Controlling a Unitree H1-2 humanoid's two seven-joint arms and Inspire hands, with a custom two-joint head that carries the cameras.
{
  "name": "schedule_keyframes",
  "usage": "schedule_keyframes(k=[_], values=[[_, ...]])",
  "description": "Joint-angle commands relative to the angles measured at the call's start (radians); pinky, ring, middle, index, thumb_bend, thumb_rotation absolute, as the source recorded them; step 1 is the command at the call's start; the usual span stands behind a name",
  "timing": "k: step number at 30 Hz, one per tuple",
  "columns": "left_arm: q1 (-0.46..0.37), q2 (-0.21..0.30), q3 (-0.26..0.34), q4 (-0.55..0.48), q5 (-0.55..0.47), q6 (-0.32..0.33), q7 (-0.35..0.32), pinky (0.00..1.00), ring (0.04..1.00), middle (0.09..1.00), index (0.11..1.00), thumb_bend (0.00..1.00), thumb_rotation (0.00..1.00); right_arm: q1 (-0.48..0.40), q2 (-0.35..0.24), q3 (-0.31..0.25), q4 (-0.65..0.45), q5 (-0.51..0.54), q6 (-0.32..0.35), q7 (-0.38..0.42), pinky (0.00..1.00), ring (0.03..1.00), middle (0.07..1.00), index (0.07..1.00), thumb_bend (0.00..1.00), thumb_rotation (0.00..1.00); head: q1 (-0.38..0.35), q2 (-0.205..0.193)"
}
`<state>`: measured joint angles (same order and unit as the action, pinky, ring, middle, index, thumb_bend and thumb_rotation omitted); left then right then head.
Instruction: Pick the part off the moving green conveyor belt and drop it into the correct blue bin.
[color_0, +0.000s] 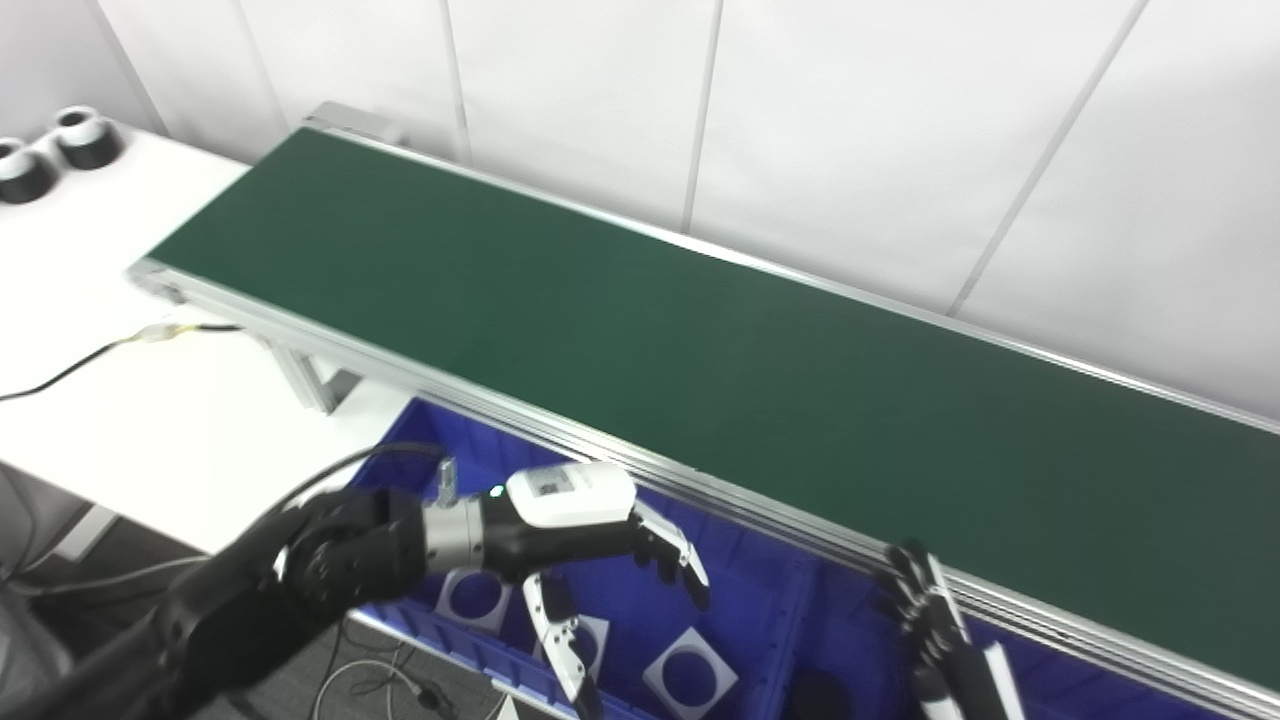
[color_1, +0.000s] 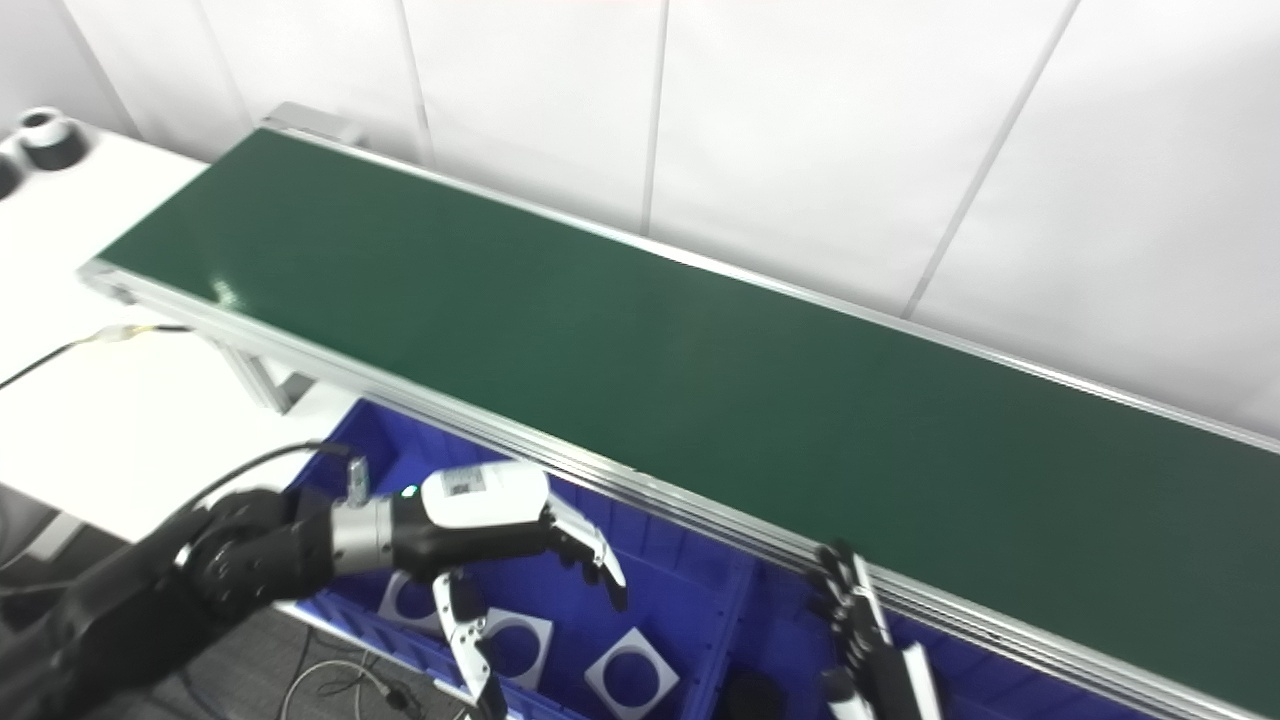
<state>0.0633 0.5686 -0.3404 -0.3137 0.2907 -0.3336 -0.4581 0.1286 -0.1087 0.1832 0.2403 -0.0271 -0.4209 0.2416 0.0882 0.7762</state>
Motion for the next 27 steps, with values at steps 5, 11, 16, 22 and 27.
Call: schedule_keyframes(k=[5,11,16,22,27], values=[[0.068,-0.085,0.066,-0.008,-0.108,0.022,0.065,0.54,0.679,0.76,0.745,1.0,0.54,-0.005,0.065,0.024,-0.021,-0.055,-0.024,-0.051,0.88,0.915,0.949,0.98,0.89,0.9,-0.196,-0.007],[0.095,-0.206,0.073,0.108,-0.112,-0.027,0.117,0.57,0.712,0.781,0.76,1.0,0.54,-0.012,0.107,0.045,-0.002,-0.083,-0.036,-0.08,0.9,0.922,0.973,0.981,0.87,0.87,-0.293,-0.006],[0.096,-0.316,0.058,0.155,-0.076,-0.012,0.157,0.61,0.741,0.798,0.787,1.0,0.53,-0.003,0.118,0.049,-0.018,-0.111,-0.028,-0.105,0.89,0.925,0.977,0.98,0.88,0.89,-0.343,-0.001],[0.105,-0.402,0.066,0.287,-0.098,-0.074,0.209,0.78,0.866,0.884,0.855,1.0,0.61,0.019,0.114,0.051,-0.024,-0.124,-0.048,-0.152,0.9,0.926,0.976,0.967,0.91,0.89,-0.362,-0.016],[0.104,-0.432,0.064,0.326,-0.102,-0.081,0.222,0.83,0.897,0.916,0.89,1.0,0.65,0.039,0.1,0.058,-0.031,-0.133,-0.048,-0.205,0.9,0.923,0.981,0.965,0.9,0.9,-0.383,-0.038]])
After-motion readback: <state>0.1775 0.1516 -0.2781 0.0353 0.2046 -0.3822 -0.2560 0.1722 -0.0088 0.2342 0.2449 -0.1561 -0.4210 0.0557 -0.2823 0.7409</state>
